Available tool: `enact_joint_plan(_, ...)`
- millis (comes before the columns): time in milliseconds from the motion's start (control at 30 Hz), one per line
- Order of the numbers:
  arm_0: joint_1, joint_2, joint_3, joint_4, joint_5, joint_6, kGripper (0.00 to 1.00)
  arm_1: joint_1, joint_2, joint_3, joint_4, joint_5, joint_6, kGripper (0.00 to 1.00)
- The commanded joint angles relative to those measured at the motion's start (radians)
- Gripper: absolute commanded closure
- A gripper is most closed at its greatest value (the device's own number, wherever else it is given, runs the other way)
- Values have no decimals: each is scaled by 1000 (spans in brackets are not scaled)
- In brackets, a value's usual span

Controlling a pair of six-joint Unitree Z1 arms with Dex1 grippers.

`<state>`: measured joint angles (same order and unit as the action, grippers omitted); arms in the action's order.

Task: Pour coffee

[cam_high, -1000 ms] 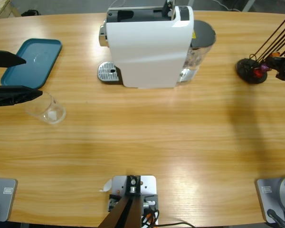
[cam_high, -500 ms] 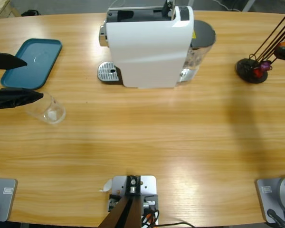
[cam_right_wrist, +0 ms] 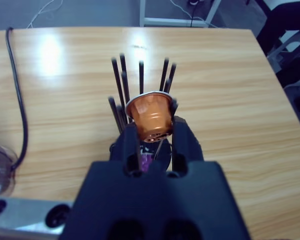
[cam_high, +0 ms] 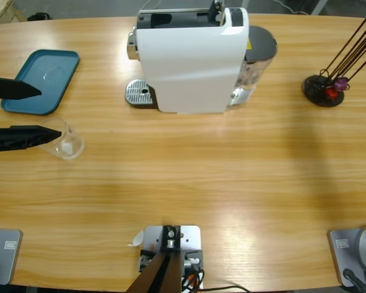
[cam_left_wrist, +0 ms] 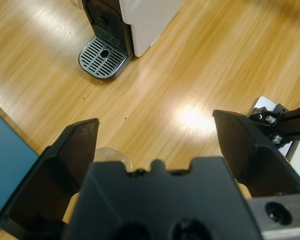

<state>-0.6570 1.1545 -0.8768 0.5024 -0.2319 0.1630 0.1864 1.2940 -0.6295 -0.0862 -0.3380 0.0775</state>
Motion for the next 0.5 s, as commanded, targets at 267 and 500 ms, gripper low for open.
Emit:
enact_joint_plan(267,-9,34,48,-19,6,-17,4,76,-300,-167,281,9,-42,913)
enact_joint_plan(500,-9,26,50,-33,6,-18,4,398,-240,-213,343,402,-232,911)
